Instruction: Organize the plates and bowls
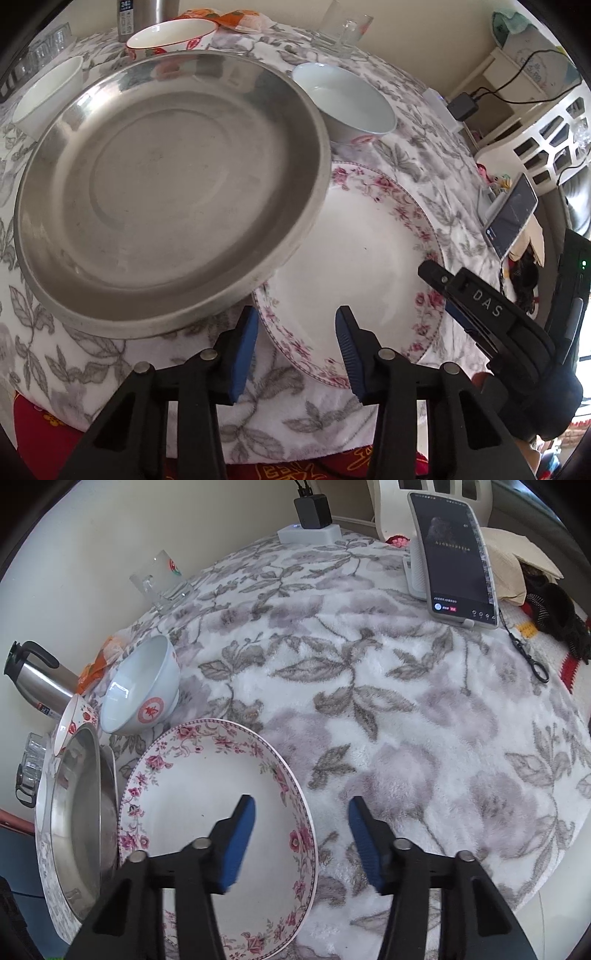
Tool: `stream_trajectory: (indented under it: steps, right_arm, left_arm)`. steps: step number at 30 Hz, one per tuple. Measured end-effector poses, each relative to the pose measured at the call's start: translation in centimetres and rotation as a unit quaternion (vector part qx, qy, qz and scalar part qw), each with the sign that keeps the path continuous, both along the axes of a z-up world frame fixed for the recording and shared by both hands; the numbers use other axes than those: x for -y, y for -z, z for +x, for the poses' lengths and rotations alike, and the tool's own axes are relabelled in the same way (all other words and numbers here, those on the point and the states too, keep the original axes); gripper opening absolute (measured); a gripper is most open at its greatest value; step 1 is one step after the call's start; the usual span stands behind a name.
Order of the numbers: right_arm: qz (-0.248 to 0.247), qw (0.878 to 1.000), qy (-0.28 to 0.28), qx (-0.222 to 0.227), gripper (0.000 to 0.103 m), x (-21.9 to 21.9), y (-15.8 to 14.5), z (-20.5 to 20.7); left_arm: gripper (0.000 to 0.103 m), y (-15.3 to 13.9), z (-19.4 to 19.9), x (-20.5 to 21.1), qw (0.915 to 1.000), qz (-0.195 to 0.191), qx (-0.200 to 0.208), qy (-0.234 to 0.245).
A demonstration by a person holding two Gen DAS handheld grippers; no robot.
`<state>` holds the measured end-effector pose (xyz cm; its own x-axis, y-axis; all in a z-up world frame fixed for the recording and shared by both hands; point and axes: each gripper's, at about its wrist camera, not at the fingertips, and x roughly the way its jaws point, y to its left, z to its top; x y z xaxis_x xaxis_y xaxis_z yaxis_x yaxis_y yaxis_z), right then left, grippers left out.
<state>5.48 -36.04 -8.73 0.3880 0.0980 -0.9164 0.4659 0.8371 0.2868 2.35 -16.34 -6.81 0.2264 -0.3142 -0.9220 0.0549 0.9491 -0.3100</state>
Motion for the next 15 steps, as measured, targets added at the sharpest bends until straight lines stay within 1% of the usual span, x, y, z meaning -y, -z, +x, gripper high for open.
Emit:
stream_trajectory:
  steps: [2,3,7,9,15]
  right_arm:
    - [0.001,1.0,-0.001,0.001,0.04,-0.1,0.1,0.1]
    - [0.001,1.0,-0.001,0.002,0.035,-0.1,0.1,0.1]
    - [0.002,1.0,-0.003,0.002,0.027,-0.1,0.4,0.2]
    - [0.003,1.0,-0.004,-0.002,0.027,0.0,0.6,0.3]
    - [0.006,1.0,-0.003,0.003,0.027,0.0,0.9,0.3]
  left_arm:
    - [0.041,0.2,0.0,-0.1,1.0,0.007,0.001,-0.001]
    - [0.04,0.3,0.1,-0.1,0.9999,0.01,0.0,-0.003]
    - [0.031,0.9,0.2,-0.5,0.9998,0.008,-0.01,-0.012]
    - [0.028,1.1,0.3,-0.7,0.9997,0.004,-0.015,-0.017]
    - [0.018,1.9,0.5,-0.4,0.9995,0.014,-0.019,-0.02]
